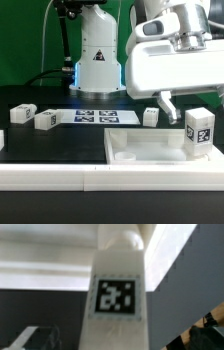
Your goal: Assemble one leg
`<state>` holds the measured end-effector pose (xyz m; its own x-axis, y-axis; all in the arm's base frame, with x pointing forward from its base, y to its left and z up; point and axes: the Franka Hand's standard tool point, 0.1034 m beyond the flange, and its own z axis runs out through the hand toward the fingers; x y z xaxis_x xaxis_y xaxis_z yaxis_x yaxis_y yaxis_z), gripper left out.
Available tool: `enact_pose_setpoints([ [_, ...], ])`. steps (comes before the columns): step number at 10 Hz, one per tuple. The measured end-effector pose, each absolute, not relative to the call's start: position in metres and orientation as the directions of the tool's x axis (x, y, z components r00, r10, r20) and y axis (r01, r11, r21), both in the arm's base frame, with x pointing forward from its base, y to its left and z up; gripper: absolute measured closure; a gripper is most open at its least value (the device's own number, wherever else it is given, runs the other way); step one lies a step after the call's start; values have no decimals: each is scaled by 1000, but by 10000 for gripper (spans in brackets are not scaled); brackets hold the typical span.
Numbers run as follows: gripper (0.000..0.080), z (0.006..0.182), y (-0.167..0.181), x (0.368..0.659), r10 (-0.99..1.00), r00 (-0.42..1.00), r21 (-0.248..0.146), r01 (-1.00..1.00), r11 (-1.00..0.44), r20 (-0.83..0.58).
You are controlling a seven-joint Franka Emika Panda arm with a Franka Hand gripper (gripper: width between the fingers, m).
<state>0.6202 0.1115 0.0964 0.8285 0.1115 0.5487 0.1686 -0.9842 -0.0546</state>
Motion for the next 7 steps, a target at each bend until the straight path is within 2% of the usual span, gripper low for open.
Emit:
enact_pose_setpoints([
  [2,151,108,104,625,109,826,-50,164,-985,554],
  [5,151,106,105,624,113,842,-56,167,-984,528],
  [7,151,97,105,628,121,900,-78,168,-983,420],
])
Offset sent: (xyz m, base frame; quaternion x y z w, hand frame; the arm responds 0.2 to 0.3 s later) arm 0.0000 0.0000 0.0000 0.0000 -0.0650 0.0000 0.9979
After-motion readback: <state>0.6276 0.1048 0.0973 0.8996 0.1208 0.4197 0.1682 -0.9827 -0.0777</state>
